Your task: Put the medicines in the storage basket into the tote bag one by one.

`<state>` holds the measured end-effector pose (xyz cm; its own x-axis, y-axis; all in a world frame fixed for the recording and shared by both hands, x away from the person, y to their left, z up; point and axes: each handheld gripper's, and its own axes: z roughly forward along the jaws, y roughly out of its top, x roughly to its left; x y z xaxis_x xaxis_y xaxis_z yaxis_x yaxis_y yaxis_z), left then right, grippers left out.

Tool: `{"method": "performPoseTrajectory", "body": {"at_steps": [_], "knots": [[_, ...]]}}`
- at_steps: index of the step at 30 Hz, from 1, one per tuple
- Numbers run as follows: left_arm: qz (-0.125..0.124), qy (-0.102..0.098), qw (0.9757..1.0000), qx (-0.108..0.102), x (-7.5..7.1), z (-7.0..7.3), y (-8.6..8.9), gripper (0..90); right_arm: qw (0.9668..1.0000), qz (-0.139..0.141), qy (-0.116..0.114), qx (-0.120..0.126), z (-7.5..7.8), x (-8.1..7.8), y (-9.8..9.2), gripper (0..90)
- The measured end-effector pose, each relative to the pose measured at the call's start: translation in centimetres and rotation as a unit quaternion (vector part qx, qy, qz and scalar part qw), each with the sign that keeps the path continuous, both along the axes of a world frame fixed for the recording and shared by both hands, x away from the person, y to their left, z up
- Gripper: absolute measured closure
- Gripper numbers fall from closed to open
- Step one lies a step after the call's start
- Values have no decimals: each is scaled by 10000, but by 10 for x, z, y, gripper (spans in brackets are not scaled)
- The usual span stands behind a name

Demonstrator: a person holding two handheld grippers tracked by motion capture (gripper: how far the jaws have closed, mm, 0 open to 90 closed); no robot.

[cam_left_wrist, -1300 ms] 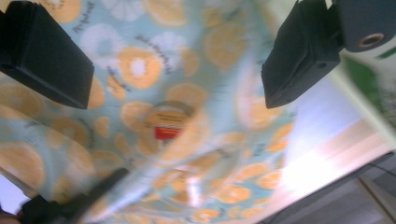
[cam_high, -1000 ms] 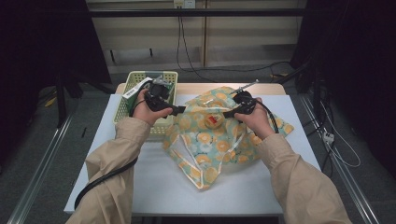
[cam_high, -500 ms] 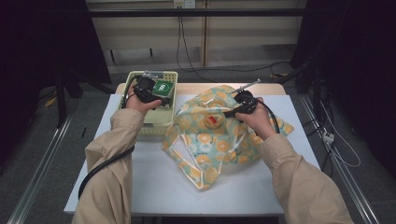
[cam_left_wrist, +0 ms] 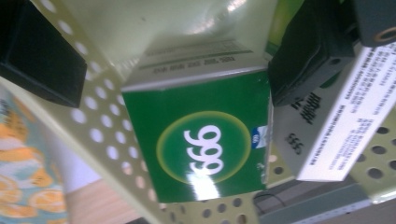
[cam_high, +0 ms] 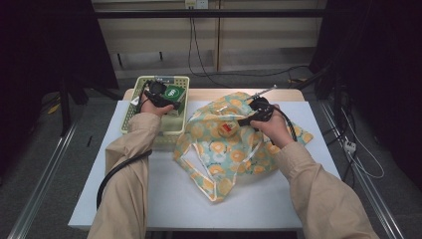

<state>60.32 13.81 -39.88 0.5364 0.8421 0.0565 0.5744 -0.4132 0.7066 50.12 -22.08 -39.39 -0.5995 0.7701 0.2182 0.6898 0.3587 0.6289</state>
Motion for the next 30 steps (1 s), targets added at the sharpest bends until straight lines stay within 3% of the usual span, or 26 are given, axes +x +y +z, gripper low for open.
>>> {"method": "performPoseTrajectory", "body": {"at_steps": [12,19,21,23,26,30], "knots": [[204,-60,9998,17,6,-4,7,63,10000,25,31,68,-3,3,-1,900],[213,4,9997,-107,14,-10,4,63,9999,-2,55,90,-3,4,-3,900],[197,16,9998,-22,17,-12,2,70,9999,-10,53,102,-3,4,-4,900],[197,28,9998,-68,19,-15,-1,73,9999,-15,57,111,-3,4,-5,900],[207,-43,9997,83,20,-18,-4,110,9999,-57,56,104,-2,4,-6,900],[274,12,9996,13,16,-14,-2,157,10000,-42,49,76,0,4,-6,900]]}}
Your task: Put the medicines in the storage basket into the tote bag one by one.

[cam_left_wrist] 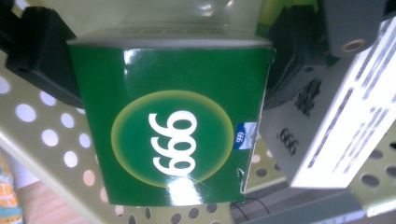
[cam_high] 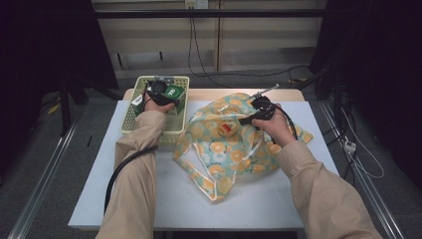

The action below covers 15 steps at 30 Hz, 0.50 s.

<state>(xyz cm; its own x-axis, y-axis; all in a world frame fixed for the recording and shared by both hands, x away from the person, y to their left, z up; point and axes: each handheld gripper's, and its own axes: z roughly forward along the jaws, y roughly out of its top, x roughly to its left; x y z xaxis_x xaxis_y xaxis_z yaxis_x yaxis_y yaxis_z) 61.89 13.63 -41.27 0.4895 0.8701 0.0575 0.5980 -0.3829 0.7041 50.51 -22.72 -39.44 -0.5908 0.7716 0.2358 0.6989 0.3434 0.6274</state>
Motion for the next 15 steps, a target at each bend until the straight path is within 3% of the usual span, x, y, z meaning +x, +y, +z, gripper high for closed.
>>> {"method": "performPoseTrajectory", "body": {"at_steps": [1,6,15], "knots": [[2,-4,10000,49,-3,3,1,159,10000,10,-7,-20,0,0,0,900],[-80,114,9998,-162,-18,22,10,166,10000,-52,-57,-45,3,-2,-1,900],[-413,-11,9983,-417,-52,67,27,167,9998,-86,-143,-125,9,-9,2,900]]}}
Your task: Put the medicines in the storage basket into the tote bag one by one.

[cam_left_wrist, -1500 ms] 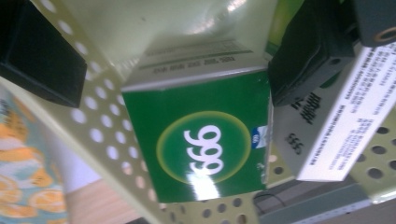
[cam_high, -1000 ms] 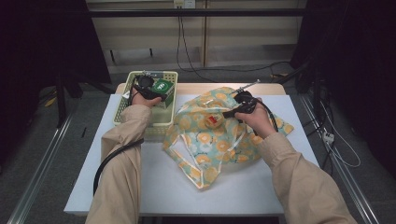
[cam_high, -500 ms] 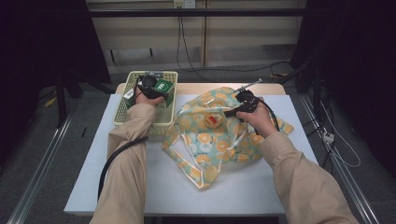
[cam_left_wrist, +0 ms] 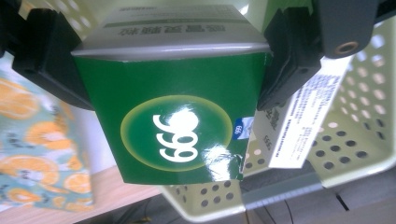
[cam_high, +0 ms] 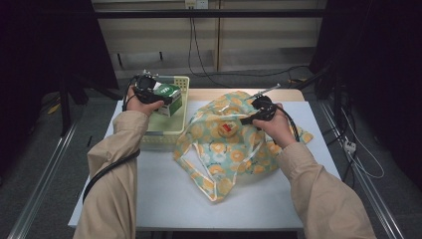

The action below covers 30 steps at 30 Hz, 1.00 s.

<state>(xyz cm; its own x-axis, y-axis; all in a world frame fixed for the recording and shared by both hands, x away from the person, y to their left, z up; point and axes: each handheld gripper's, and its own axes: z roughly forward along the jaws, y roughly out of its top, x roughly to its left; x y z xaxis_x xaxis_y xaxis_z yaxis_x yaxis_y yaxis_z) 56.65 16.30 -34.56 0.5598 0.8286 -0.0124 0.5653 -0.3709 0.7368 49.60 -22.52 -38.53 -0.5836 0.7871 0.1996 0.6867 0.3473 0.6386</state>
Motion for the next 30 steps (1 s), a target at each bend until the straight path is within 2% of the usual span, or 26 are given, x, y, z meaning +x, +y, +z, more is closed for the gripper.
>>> {"method": "performPoseTrajectory", "body": {"at_steps": [3,6,11,13,15,17,25,30], "knots": [[-162,-44,9998,-45,-14,11,4,167,10000,-35,-30,5,1,-2,2,900],[-361,-42,9991,-195,-29,20,3,167,10000,-34,-20,-44,0,-2,4,900],[-776,-86,9965,-305,-54,34,0,167,10000,-58,-32,-66,0,-2,6,900],[-879,-144,9951,-420,-64,38,-2,167,10000,-63,-19,-60,1,-3,5,900],[-1042,-175,9932,-483,-73,40,-9,167,10000,-59,-18,-53,1,-3,5,900],[-1222,-210,9914,-409,-83,39,-17,167,9999,-99,-26,-57,1,-3,3,900],[-1827,-247,9813,-548,-109,34,-51,167,9999,-99,-36,-76,2,-5,5,900],[-2138,-212,9748,-599,-120,21,-69,167,9999,-135,-52,-70,2,-4,3,900]]}}
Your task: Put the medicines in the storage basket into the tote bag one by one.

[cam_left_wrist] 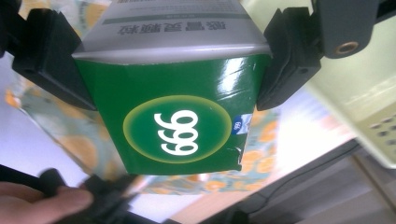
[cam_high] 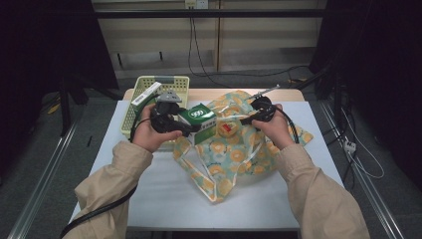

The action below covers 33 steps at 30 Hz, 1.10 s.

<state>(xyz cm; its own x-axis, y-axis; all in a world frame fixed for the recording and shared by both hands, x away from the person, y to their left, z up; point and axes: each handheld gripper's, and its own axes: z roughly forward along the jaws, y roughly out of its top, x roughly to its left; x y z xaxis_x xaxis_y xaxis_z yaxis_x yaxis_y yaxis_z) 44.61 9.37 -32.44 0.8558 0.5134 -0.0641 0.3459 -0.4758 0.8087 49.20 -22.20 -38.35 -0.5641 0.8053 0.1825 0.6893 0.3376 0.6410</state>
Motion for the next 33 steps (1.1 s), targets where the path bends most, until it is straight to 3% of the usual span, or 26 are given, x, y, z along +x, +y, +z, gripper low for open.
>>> {"method": "performPoseTrajectory", "body": {"at_steps": [2,10,14,19,24,33], "knots": [[-65,23,10000,66,-4,-8,-8,167,10000,-12,-8,-1,0,0,-1,900],[-386,134,9992,-16,-12,-37,-38,167,10000,-34,-60,44,5,0,-2,900],[-449,174,9988,118,-12,-51,-51,167,9999,-67,-84,64,7,0,-4,900],[-460,137,9988,139,-12,-64,-62,166,10000,16,-73,-49,11,3,-2,900],[-409,151,9990,134,-9,-76,-70,166,10000,-17,-89,-9,14,6,-4,900],[-280,-65,9996,20,4,-82,-85,166,9999,75,-86,21,16,3,0,900]]}}
